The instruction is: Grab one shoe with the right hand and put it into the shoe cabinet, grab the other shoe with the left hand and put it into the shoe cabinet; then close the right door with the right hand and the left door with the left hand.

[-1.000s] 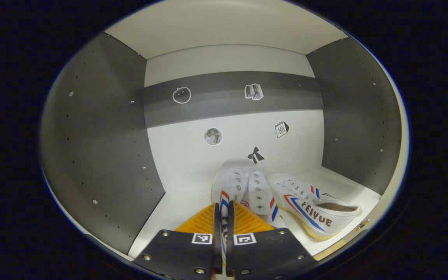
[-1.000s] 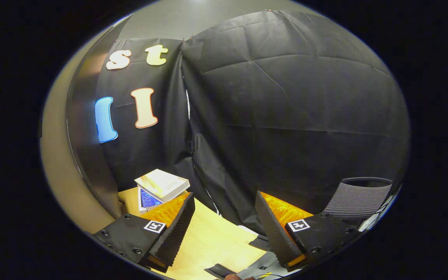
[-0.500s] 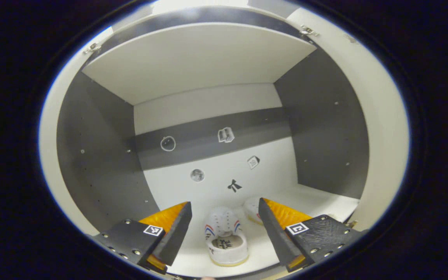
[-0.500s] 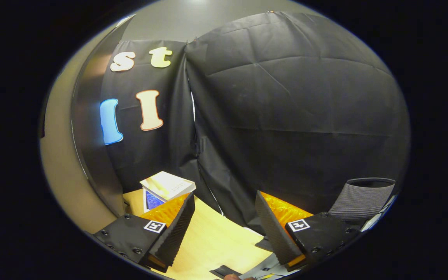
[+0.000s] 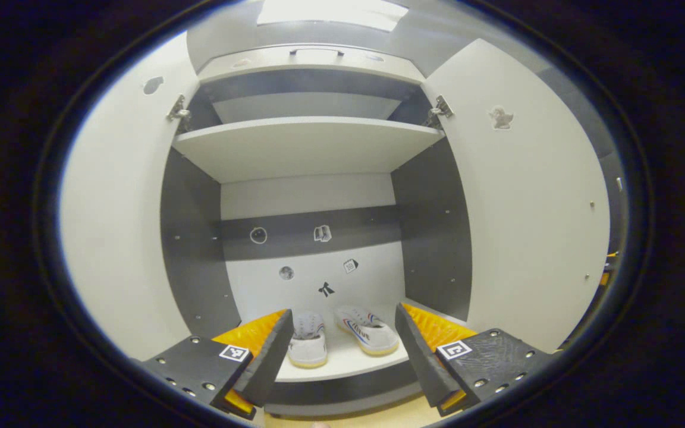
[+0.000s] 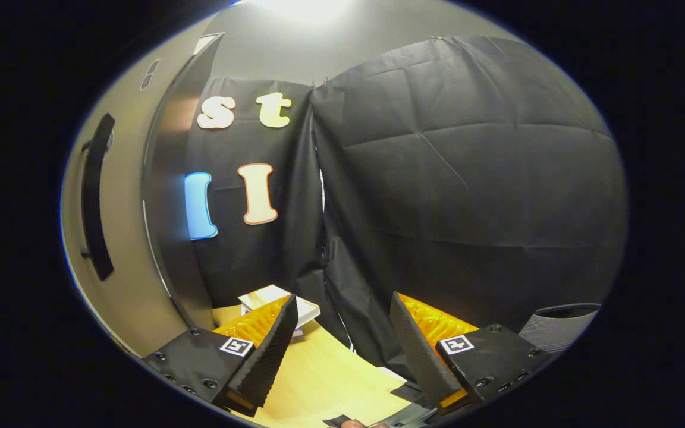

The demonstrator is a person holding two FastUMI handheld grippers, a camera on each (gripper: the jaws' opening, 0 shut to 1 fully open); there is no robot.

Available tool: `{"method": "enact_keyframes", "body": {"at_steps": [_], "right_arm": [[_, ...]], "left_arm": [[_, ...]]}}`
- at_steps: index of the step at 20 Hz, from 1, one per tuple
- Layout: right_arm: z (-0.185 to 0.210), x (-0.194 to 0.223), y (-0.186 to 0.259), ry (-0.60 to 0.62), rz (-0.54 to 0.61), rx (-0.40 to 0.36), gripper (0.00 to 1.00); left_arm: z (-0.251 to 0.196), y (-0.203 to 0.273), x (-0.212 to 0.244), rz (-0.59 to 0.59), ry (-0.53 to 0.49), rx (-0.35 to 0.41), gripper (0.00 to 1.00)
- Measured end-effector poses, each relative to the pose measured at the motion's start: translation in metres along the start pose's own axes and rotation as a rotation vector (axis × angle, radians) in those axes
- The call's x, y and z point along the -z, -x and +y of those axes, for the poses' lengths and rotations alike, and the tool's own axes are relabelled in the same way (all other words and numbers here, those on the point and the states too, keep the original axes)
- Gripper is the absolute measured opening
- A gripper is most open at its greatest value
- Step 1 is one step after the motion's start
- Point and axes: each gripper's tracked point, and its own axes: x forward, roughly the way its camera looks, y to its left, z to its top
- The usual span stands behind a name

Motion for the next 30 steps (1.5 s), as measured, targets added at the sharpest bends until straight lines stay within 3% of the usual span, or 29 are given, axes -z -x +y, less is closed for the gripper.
{"method": "enact_keyframes", "body": {"at_steps": [2, 5, 9, 12, 13, 14, 17, 18, 19, 21, 24, 26, 28, 29, 30], "right_arm": [[0.005, -0.014, 0.003, 0.003, 0.001, -0.01, 0.93], [0.023, -0.037, 0.008, -0.007, 0.004, -0.046, 0.93], [0.043, -0.076, 0.018, 0.017, -0.072, -0.101, 0.93], [0.064, -0.096, 0.029, 0.043, -0.109, -0.177, 0.93], [0.071, -0.1, 0.032, 0.065, -0.121, -0.203, 0.97], [0.079, -0.1, 0.034, 0.097, -0.122, -0.228, 0.92], [0.108, -0.091, 0.045, 0.146, -0.096, -0.325, 0.94], [0.116, -0.089, 0.048, 0.14, -0.091, -0.348, 0.98], [0.114, -0.086, 0.054, 0.134, -0.087, -0.351, 1.0], [0.111, -0.08, 0.059, 0.121, -0.08, -0.34, 0.92], [0.114, -0.072, 0.064, 0.094, -0.056, -0.348, 0.92], [0.128, -0.07, 0.069, 0.141, -0.053, -0.407, 0.95], [0.129, -0.074, 0.072, 0.211, -0.066, -0.416, 0.85], [0.127, -0.077, 0.073, 0.227, -0.082, -0.404, 0.85], [0.127, -0.078, 0.076, 0.23, -0.088, -0.395, 0.92]], "left_arm": [[0.004, 0.031, 0.008, 0.024, -0.026, -0.034, 0.99], [0.028, 0.076, 0.017, 0.034, -0.093, -0.152, 0.99], [0.025, 0.122, 0.04, 0.064, -0.01, -0.15, 1.0], [0.028, 0.15, 0.056, 0.088, -0.028, -0.155, 0.99], [0.03, 0.16, 0.06, 0.097, -0.043, -0.16, 0.99], [0.031, 0.168, 0.063, 0.11, -0.049, -0.164, 0.99], [0.035, 0.189, 0.07, 0.129, -0.01, -0.187, 0.98], [0.036, 0.195, 0.069, 0.123, 0.004, -0.197, 0.98], [0.035, 0.201, 0.07, 0.117, 0.009, -0.199, 0.98], [0.036, 0.209, 0.066, 0.096, 0.006, -0.199, 1.0], [0.035, 0.224, 0.057, 0.04, 0.012, -0.186, 1.0], [0.039, 0.237, 0.06, 0.041, 0.026, -0.204, 1.0], [0.041, 0.248, 0.062, 0.051, 0.062, -0.222, 0.99], [0.039, 0.254, 0.064, 0.053, 0.08, -0.219, 1.0], [0.04, 0.259, 0.067, 0.059, 0.09, -0.22, 1.0]]}}
